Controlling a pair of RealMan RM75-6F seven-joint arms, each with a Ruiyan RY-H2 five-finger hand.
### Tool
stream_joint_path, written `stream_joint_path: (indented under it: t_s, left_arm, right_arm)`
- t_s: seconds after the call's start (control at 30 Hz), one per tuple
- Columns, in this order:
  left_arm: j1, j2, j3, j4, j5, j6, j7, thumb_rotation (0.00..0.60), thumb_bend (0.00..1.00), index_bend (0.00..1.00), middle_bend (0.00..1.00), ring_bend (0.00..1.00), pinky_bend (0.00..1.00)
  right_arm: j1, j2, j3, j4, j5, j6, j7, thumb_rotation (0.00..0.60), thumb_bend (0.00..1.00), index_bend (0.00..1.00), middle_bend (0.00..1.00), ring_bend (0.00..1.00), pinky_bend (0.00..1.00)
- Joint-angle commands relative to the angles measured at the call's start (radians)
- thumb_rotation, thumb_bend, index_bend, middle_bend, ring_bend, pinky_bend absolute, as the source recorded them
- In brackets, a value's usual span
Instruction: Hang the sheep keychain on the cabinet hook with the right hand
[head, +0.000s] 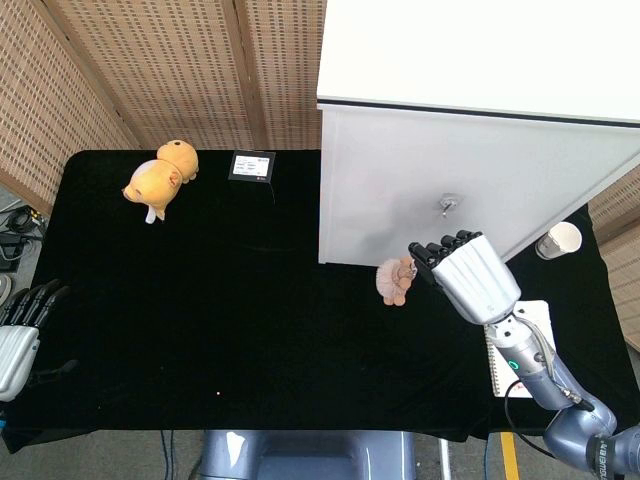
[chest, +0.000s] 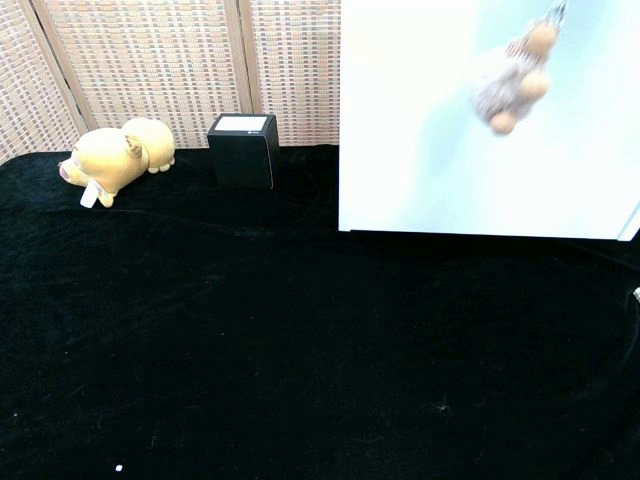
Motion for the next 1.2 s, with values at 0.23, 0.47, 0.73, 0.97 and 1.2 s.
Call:
stream_joint_path:
  t_s: [0.23,0.47,0.73,0.97,1.2]
  left_arm:
    - [0.001,-0.002,0.0,-0.002,-0.001,0.0,0.004,0.6,0.0,0.0,0.0,0.0,0.0]
    - [0.001,0.002,-0.001,-0.002,-0.002,0.003,-0.004,0.6,0.0,0.0,0.0,0.0,0.0]
    - [0.0,0.005,-0.003,0.0,-0.003,0.002,-0.013,0.6,0.0,0.0,0.0,0.0,0.0]
    - [0.001,0.005,-0.002,-0.001,-0.003,0.002,-0.011,0.6,0.0,0.0,0.0,0.0,0.0]
    - [0.001,0.003,-0.002,-0.001,-0.005,0.001,-0.008,0.6,0.0,0.0,0.0,0.0,0.0]
  right_arm:
    - [0.004,0.004,0.045,0.038,0.047,-0.032,-0.125,0.6,0.61,0.75,0.95,0.92,1.0]
    - [0.018,-0.018,0.051,0.059,0.073,-0.07,-0.2,0.6,0.61,0.75,0.95,0.92,1.0]
    - [0.019,-0.031,0.051,0.081,0.094,-0.087,-0.221,0.6,0.61,0.75,0.95,0.92,1.0]
    - [0.028,-0.036,0.063,0.101,0.109,-0.095,-0.24,0.6,0.61,0.75,0.95,0.92,1.0]
    - [0.028,-0.031,0.074,0.118,0.134,-0.101,-0.246,0.6,0.61,0.75,0.95,0.92,1.0]
